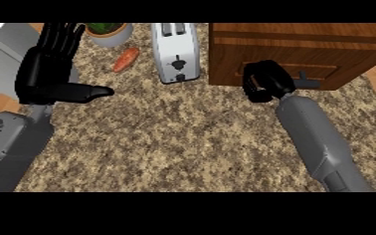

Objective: Pick up the cup, place it into the drawer and close the drawer

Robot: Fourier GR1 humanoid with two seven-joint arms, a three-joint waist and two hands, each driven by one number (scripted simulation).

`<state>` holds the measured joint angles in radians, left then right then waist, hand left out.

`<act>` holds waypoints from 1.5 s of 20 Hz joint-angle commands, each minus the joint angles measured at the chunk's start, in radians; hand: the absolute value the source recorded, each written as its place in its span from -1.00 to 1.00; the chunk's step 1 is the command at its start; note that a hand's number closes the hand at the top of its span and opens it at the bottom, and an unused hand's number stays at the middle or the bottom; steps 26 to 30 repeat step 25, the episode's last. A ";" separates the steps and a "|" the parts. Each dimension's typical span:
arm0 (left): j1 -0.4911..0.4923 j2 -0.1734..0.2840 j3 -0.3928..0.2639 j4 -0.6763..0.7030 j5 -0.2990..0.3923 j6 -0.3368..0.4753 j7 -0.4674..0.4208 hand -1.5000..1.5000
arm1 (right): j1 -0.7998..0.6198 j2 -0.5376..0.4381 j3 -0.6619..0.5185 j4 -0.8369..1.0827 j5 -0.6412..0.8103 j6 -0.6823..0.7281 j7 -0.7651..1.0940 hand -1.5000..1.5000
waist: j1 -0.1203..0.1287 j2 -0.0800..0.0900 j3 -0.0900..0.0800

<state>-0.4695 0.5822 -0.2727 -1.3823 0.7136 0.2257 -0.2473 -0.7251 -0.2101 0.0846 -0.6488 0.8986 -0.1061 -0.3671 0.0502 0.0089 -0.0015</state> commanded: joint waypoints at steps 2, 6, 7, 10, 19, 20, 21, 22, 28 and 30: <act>0.024 0.048 0.066 0.007 0.036 -0.101 -0.002 -1.00 | -0.162 -0.010 -0.065 0.247 -0.008 0.002 -0.034 1.00 | 0.014 0.013 0.003; 0.058 -0.025 -0.002 -0.014 -0.021 -0.061 -0.044 -1.00 | -0.187 -0.071 -0.113 0.340 -0.034 0.006 -0.099 1.00 | 0.031 0.024 0.005; 0.045 0.027 0.056 0.017 0.032 -0.127 -0.021 -1.00 | -0.215 -0.063 -0.122 0.348 -0.039 0.013 -0.068 1.00 | 0.038 0.026 0.004; 0.031 -0.013 0.019 -0.008 0.012 -0.098 -0.012 -1.00 | -0.248 -0.096 -0.140 0.366 -0.057 0.049 -0.073 1.00 | 0.052 0.033 0.006; 0.041 -0.044 0.003 0.002 0.003 -0.129 -0.039 -1.00 | -0.258 -0.139 -0.197 0.375 -0.111 0.066 -0.134 1.00 | 0.063 0.047 0.007; 0.073 -0.037 0.007 0.011 -0.002 -0.143 -0.063 -1.00 | -0.265 -0.141 -0.208 0.372 -0.120 0.063 -0.133 1.00 | 0.072 0.045 0.006; 0.074 -0.038 0.010 0.027 0.009 -0.164 -0.064 -1.00 | -0.271 -0.143 -0.206 0.373 -0.118 0.069 -0.135 1.00 | 0.068 0.047 0.005; 0.043 -0.048 0.007 0.026 0.005 -0.136 -0.039 -1.00 | -0.261 -0.134 -0.208 0.373 -0.120 0.054 -0.147 1.00 | 0.061 0.048 0.007; 0.061 -0.060 -0.005 0.030 -0.006 -0.148 -0.057 -1.00 | -0.269 -0.134 -0.213 0.386 -0.123 0.067 -0.145 1.00 | 0.063 0.045 0.005; 0.061 -0.060 -0.005 0.030 -0.006 -0.148 -0.057 -1.00 | -0.269 -0.134 -0.213 0.386 -0.123 0.067 -0.145 1.00 | 0.063 0.045 0.005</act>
